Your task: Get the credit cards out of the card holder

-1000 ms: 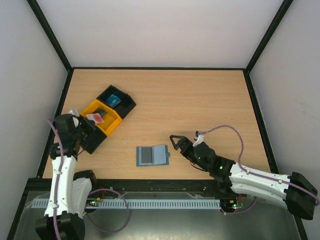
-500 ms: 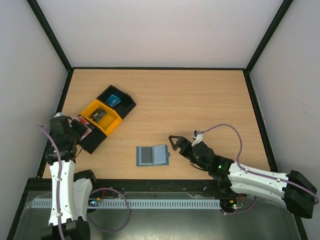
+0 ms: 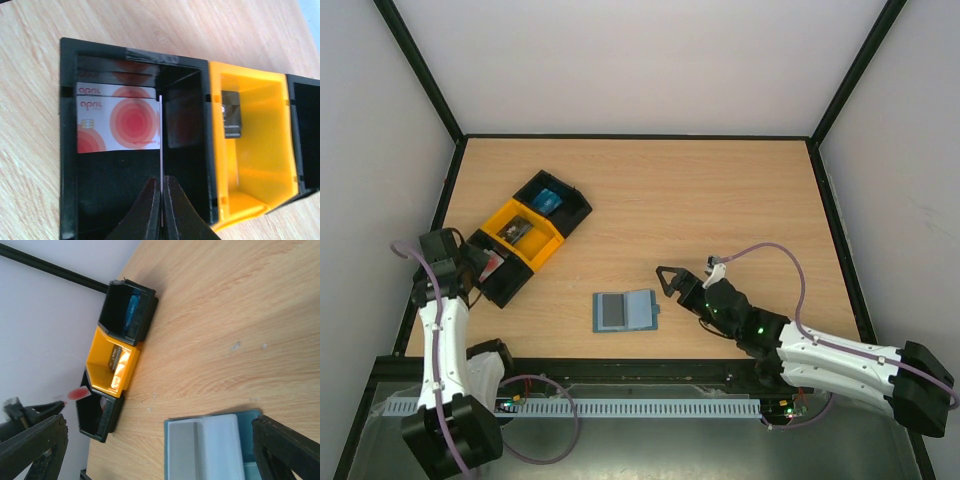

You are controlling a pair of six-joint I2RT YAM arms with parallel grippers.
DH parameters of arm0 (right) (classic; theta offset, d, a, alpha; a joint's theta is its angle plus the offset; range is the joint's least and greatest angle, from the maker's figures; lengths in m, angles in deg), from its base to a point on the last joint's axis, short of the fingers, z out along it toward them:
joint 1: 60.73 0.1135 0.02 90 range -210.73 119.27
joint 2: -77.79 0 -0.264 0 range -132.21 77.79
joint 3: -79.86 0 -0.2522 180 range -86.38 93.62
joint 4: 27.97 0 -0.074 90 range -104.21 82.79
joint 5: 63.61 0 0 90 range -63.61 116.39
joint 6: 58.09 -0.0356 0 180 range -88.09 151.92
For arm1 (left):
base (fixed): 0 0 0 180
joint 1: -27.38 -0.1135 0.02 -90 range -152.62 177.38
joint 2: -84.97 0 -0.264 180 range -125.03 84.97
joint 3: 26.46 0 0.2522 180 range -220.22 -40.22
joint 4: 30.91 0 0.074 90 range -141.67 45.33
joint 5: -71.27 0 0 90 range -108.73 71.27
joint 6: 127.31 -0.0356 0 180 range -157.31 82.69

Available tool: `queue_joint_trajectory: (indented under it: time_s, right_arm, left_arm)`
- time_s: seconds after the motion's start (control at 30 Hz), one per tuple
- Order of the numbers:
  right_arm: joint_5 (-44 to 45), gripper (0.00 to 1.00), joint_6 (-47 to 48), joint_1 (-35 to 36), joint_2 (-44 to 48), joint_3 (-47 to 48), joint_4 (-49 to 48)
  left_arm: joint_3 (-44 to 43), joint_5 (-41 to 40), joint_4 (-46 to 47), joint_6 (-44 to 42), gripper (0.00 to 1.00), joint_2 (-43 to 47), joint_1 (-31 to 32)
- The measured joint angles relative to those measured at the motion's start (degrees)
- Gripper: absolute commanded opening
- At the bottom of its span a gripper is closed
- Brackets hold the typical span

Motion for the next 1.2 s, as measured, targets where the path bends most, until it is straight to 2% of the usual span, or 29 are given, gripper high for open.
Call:
queue_joint_trajectory:
  time_s: [0.23,0.7,0.97,1.2]
  right_arm:
    - [1.8,0.98,2.0,0.0,0.6,2.9,2.2]
    - [2.5,0.98,3.1,0.0,0.4,3.3,2.6]
    - [3.5,0.98,3.9,0.0,0.4,4.2,2.5]
    - [4.9,0.98,4.3,0.0,0.2,4.2,2.5]
  left_arm:
    - [2.0,2.8,3.5,-1.1,0.03,-4.3,-3.3]
    - [4.9,6.6,11.8,-2.2,0.03,-11.9,-3.3]
    - [5.5,6.1,15.6,-2.8,0.05,-17.4,-3.3]
    - [5.7,4.5,16.9,-3.6,0.07,-18.4,-3.3]
